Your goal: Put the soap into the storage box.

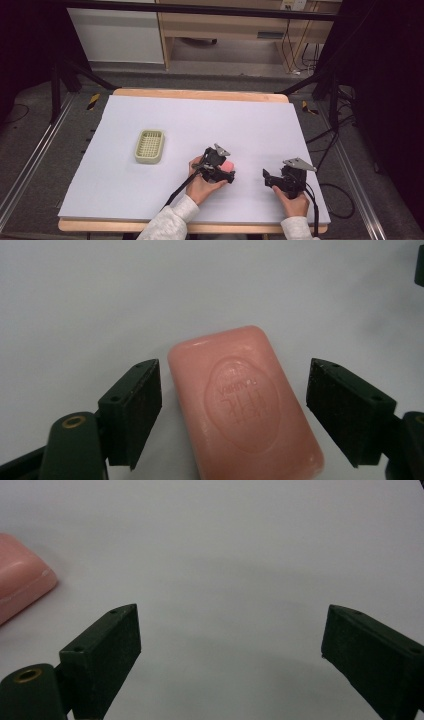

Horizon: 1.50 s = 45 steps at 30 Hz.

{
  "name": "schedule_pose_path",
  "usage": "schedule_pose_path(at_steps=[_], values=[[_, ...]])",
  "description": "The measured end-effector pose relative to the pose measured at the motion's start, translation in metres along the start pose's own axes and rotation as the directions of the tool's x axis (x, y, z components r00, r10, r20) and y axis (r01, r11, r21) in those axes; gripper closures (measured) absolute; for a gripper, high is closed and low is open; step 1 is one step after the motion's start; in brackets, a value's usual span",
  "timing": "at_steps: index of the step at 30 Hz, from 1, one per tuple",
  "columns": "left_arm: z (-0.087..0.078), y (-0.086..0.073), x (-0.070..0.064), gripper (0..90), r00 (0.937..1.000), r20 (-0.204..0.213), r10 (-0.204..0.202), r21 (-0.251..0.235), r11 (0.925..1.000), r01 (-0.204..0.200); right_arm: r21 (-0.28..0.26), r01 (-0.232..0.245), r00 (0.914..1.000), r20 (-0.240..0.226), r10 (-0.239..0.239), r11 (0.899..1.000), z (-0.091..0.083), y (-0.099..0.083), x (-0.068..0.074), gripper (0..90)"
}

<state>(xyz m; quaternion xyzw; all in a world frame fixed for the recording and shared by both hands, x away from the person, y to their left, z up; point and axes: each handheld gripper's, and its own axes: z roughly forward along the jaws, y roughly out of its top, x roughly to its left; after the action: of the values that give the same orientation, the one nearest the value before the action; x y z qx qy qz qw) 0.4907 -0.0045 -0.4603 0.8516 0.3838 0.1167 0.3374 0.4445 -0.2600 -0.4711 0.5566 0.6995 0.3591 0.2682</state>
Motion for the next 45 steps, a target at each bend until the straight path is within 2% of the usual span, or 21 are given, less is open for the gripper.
schedule_pose_path(at_steps=[2, 7, 19, 26, 34, 38, 41, 45], values=[[0.001, 0.0, 0.0, 21.9, 1.0, 0.0, 0.008, 0.014, 0.9999, -0.008, 0.001, -0.002, 1.0, 0.0, 0.002, 1.0, 0.0, 0.0, 0.0, 9.2], [0.005, -0.001, 0.0, 22.3, 1.0, -0.001, -0.004, 0.012, 0.9999, 0.004, 0.001, -0.002, 1.0, 0.0, 0.002, 1.0, 0.0, 0.0, 0.0, 9.2], [0.007, -0.002, 0.0, 25.1, 1.0, 0.004, 0.001, 0.029, 0.9996, -0.001, 0.001, 0.0, 1.0, 0.001, 0.0, 1.0, 0.0, 0.0, 0.0, 9.5], [0.011, -0.002, -0.001, 24.6, 0.9999, -0.008, -0.009, 0.04, 0.9991, 0.01, 0.001, -0.001, 1.0, 0.001, 0.001, 1.0, 0.0, 0.0, 0.0, 9.6], [0.012, -0.002, -0.003, 25.3, 0.9998, -0.018, -0.001, 0.049, 0.9988, 0.002, 0.002, 0.0, 1.0, 0.0, 0.0, 1.0, 0.0, 0.0, 0.0, 9.6], [0.012, -0.001, -0.004, 27.4, 0.9997, -0.024, -0.002, 0.062, 0.998, 0.004, 0.002, -0.001, 1.0, 0.001, 0.001, 1.0, 0.0, 0.0, 0.0, 9.6], [0.01, 0.0, -0.004, 33.2, 0.9998, -0.021, -0.003, 0.075, 0.9972, 0.005, 0.002, 0.001, 1.0, 0.002, -0.001, 1.0, 0.0, 0.0, 0.0, 9.6], [0.009, 0.0, -0.003, 35.3, 0.9998, -0.014, -0.013, 0.072, 0.9973, 0.014, 0.002, 0.0, 1.0, 0.002, 0.0, 1.0, 0.0, 0.0, 0.0, 9.6]])
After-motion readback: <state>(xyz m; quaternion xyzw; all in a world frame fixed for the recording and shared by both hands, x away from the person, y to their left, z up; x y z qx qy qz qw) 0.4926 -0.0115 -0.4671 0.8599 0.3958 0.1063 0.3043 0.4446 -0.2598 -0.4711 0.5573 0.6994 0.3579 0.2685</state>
